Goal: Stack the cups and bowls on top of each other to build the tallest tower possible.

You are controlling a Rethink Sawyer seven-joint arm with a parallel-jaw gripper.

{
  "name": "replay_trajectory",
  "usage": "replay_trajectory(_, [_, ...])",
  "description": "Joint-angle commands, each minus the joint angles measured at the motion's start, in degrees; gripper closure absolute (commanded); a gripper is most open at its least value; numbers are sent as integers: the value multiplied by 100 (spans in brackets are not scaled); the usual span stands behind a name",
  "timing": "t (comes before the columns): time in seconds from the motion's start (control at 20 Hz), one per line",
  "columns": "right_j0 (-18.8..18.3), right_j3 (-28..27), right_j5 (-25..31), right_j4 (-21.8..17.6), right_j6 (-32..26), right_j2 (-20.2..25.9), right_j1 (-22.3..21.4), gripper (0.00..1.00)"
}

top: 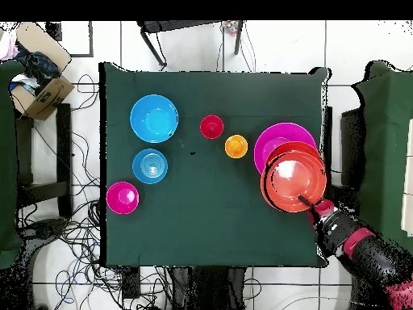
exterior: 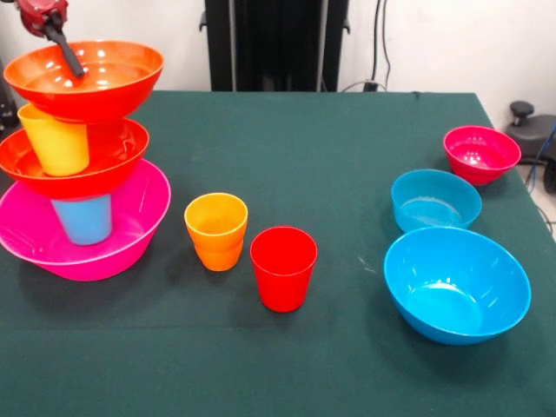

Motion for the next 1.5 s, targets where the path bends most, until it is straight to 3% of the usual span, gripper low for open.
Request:
replay_trajectory(0.05, [182,114,138,-113,-526,111,163,100])
replay_trajectory(0.9, [147,408,322,194,-191,419,-575,100])
replay_trajectory(1.5, [148,478,375,293,-226,423,-768,100])
